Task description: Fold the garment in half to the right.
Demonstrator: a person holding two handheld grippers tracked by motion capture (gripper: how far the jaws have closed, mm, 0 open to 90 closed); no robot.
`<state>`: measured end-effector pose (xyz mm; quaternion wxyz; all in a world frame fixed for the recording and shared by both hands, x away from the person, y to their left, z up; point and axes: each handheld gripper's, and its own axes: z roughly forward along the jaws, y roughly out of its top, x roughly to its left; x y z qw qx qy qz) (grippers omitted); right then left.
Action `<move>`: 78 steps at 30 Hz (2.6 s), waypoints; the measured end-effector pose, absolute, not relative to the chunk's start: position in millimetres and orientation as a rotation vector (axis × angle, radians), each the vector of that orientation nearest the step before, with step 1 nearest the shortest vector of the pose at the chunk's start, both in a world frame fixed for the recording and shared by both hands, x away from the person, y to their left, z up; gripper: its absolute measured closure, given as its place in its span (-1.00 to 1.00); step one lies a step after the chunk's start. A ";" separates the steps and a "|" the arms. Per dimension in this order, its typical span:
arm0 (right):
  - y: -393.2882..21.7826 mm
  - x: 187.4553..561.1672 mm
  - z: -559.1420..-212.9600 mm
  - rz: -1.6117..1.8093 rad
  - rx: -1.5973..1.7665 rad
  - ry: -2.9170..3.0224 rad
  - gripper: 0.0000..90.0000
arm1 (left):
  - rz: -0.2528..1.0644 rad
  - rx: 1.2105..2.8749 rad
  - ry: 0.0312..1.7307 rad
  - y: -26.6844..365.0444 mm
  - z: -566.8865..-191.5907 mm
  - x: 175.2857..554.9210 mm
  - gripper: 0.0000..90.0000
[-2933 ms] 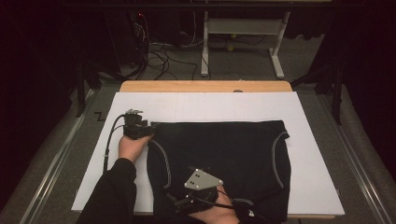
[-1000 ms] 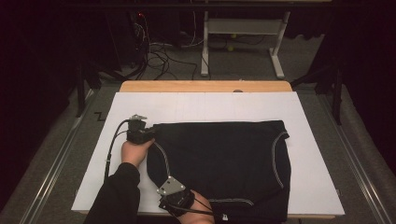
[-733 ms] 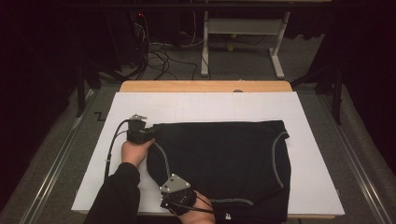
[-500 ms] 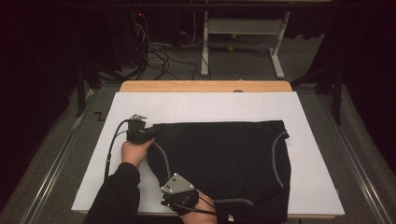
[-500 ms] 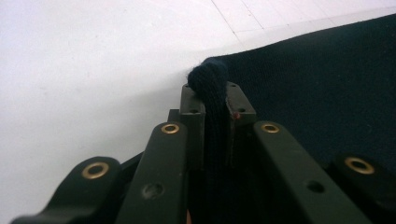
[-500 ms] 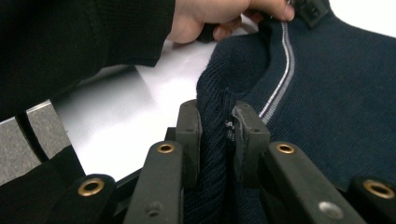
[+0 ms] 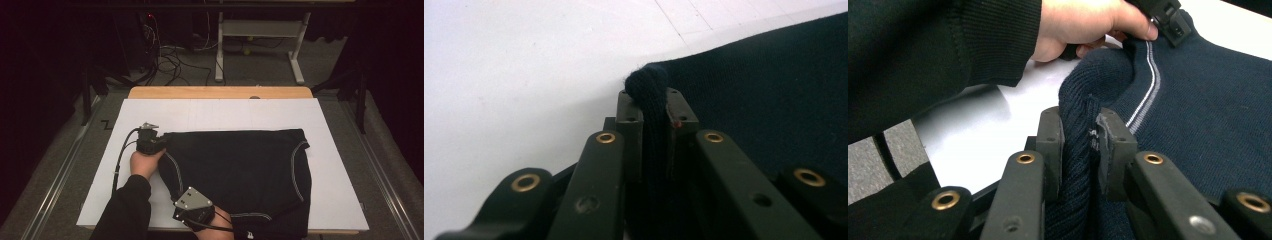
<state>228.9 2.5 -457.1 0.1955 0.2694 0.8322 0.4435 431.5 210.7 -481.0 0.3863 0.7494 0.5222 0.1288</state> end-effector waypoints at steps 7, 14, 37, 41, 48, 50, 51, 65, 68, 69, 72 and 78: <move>-0.5 229.7 -455.8 1.273 0.759 2.326 0.68 | 0.308 1.880 1.376 210.2 -480.4 431.5 0.66; -2.9 229.2 -455.2 1.298 0.753 2.315 0.68 | 0.375 1.888 1.321 207.8 -477.7 426.3 0.71; -9.3 226.8 -429.9 1.375 0.723 2.229 0.68 | 0.423 1.672 1.284 206.9 -436.4 420.4 0.73; -4.1 228.6 -425.1 1.370 0.708 2.235 0.68 | 0.440 1.684 1.287 209.9 -430.1 422.4 0.73; 7.8 230.7 -419.4 1.372 0.679 2.243 0.68 | 0.443 1.678 1.297 222.5 -427.2 422.5 0.73; 11.1 231.0 -418.9 1.377 0.669 2.242 0.68 | 0.441 1.670 1.301 227.2 -427.3 422.1 0.73; 12.9 231.5 -419.2 1.380 0.665 2.246 0.68 | 0.439 1.667 1.305 230.1 -427.4 421.7 0.73; 51.8 230.3 -421.3 1.410 0.608 2.284 0.68 | 0.457 1.645 1.358 276.6 -430.9 409.5 0.72; 60.1 231.7 -422.1 1.420 0.600 2.292 0.68 | 0.466 1.639 1.367 284.7 -430.9 407.9 0.72; 62.8 231.8 -422.0 1.422 0.595 2.295 0.68 | 0.469 1.639 1.369 287.6 -431.0 407.3 0.72; 70.2 231.4 -420.4 1.429 0.583 2.297 0.68 | 0.477 1.629 1.381 296.9 -431.4 404.6 0.72; 86.2 229.7 -417.6 1.453 0.550 2.306 0.68 | 0.495 1.633 1.419 321.4 -431.0 395.7 0.72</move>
